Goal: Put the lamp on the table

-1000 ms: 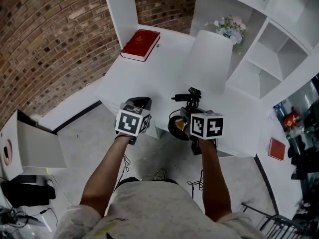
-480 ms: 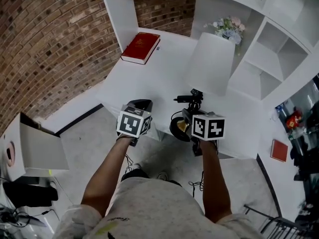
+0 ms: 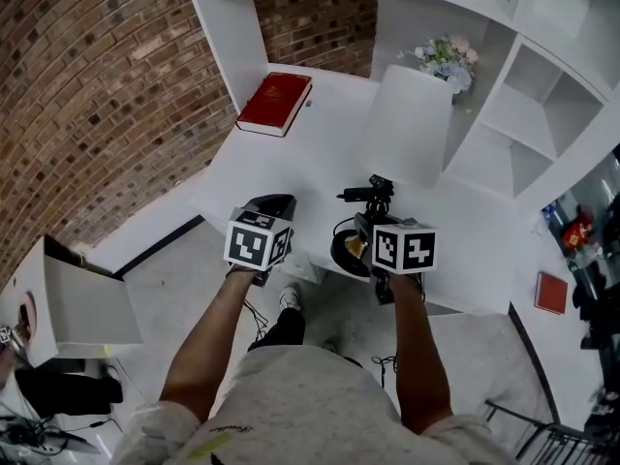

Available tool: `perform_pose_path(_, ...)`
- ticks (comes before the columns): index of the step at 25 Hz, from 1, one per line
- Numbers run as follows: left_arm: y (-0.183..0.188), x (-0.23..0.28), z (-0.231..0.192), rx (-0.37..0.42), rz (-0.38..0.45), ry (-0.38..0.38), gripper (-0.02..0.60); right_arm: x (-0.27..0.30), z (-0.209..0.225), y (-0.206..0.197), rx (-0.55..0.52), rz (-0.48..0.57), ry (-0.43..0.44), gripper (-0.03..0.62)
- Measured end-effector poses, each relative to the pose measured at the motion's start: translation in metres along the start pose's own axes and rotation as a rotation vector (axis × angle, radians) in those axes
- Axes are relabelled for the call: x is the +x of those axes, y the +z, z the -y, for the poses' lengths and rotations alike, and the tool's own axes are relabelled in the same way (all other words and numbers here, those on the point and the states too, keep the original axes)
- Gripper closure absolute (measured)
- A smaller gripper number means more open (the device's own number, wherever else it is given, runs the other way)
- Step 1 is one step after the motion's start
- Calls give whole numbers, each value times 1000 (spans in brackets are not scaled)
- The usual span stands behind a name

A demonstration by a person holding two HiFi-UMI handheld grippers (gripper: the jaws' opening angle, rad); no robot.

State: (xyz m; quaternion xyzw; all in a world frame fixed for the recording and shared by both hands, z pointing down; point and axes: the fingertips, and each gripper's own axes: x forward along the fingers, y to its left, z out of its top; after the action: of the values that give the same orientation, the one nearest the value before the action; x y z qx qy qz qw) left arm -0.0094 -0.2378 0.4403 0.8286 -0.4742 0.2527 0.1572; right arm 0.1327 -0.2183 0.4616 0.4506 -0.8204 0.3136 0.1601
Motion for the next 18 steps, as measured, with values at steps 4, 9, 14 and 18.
perform_pose_path(4,8,14,-13,-20,-12,-39,582,15,1,9,0,-3,-20,500)
perform_pose_path(9,13,37,-37,-29,-43,-84,584,40,3,27,0,-4,-51,500)
perform_pose_path(14,25,59,-69,-10,-50,-123,584,70,4,51,17,7,-87,500)
perform_pose_path(18,42,80,-94,-9,-53,-155,584,94,5,72,18,12,-111,500)
